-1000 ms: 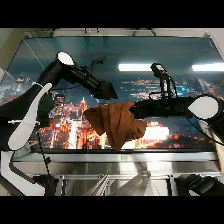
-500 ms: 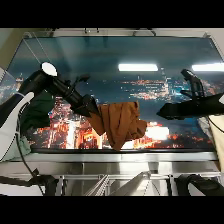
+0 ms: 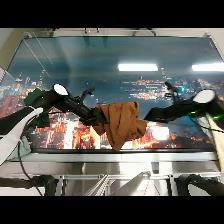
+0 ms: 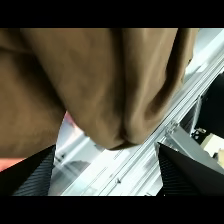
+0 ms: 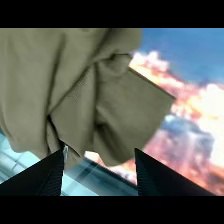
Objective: Fold the shirts.
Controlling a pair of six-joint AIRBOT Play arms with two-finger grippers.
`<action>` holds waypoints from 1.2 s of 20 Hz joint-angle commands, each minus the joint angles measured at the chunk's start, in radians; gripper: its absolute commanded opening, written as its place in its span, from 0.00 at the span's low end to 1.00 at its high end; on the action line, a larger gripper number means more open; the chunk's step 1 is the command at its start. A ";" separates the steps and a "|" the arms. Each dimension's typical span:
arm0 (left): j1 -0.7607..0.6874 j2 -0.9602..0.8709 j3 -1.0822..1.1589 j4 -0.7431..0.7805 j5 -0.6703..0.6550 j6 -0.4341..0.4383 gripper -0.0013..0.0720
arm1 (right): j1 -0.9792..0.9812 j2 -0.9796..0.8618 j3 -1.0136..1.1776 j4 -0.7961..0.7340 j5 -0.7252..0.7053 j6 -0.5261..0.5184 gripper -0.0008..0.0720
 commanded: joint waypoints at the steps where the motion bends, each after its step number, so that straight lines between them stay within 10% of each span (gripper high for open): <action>1: -0.015 -0.076 0.010 -0.074 0.027 0.037 0.97 | 0.097 -0.153 -0.003 0.156 -0.058 -0.074 0.66; 3: -0.015 -0.116 0.047 -0.102 0.016 0.048 0.91 | 0.127 -0.223 -0.002 0.265 -0.066 -0.151 0.66; 5: -0.016 -0.144 0.093 -0.137 0.011 0.086 0.39 | 0.142 -0.273 -0.002 0.394 -0.067 -0.219 0.66; 7: -0.016 -0.163 0.150 -0.133 0.003 0.087 0.27 | 0.149 -0.306 -0.002 0.519 -0.060 -0.294 0.60; 9: -0.005 -0.177 0.212 -0.134 -0.022 0.086 0.25 | 0.151 -0.317 -0.002 0.629 -0.040 -0.367 0.28; 10: -0.005 -0.181 0.244 -0.134 -0.047 0.087 0.03 | 0.150 -0.316 0.003 0.661 -0.023 -0.404 0.07; 17: 0.090 -0.051 0.526 -0.133 -0.257 0.010 0.03 | -0.050 -0.155 0.280 0.769 0.284 -0.375 0.04; 24: 0.220 0.228 0.752 -0.134 -0.204 -0.057 0.04 | -0.183 0.181 0.536 0.801 0.175 -0.297 0.04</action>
